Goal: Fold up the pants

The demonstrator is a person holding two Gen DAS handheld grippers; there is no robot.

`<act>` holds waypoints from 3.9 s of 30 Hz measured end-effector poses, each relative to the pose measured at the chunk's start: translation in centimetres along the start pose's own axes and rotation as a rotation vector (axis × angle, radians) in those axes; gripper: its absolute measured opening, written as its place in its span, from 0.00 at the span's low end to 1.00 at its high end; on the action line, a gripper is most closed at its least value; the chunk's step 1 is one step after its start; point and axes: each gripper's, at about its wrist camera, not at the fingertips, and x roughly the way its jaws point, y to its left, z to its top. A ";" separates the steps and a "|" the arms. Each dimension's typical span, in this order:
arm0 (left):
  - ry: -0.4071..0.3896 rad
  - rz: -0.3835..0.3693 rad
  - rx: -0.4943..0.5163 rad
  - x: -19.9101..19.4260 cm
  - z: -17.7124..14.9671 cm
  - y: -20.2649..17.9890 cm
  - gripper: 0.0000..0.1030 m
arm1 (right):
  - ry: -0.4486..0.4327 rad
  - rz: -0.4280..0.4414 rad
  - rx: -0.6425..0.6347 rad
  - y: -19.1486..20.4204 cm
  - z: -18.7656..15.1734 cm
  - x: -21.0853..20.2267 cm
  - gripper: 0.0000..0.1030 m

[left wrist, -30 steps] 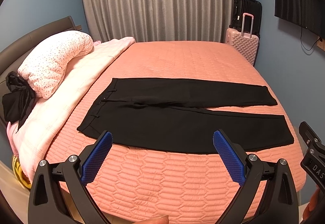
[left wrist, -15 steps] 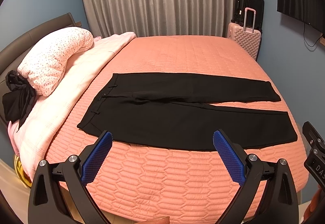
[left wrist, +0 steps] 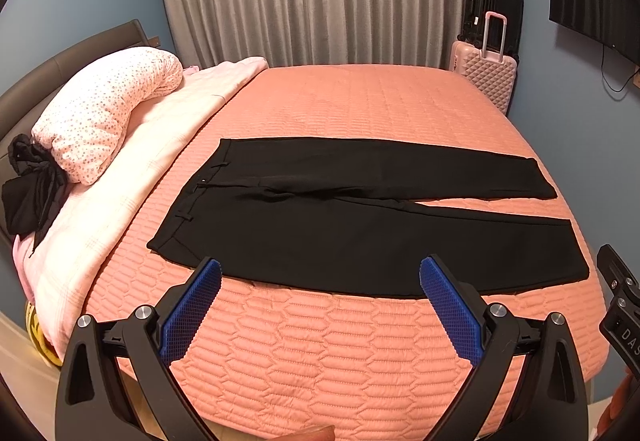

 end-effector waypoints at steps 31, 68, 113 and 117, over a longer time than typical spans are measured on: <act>0.101 0.028 0.010 10.2 1.4 -0.9 0.95 | 0.093 -0.029 0.009 0.8 0.2 9.1 0.96; 0.100 -0.090 -0.052 17.5 2.5 -2.5 0.95 | 0.080 0.029 0.055 -7.9 4.2 24.5 0.96; 0.024 -0.071 0.063 26.4 1.2 -8.4 0.95 | 0.334 0.348 -0.042 -20.0 13.2 58.6 0.14; 0.025 -0.065 0.061 26.3 1.2 -8.2 0.95 | 0.271 0.353 -0.102 -19.2 13.2 55.3 0.06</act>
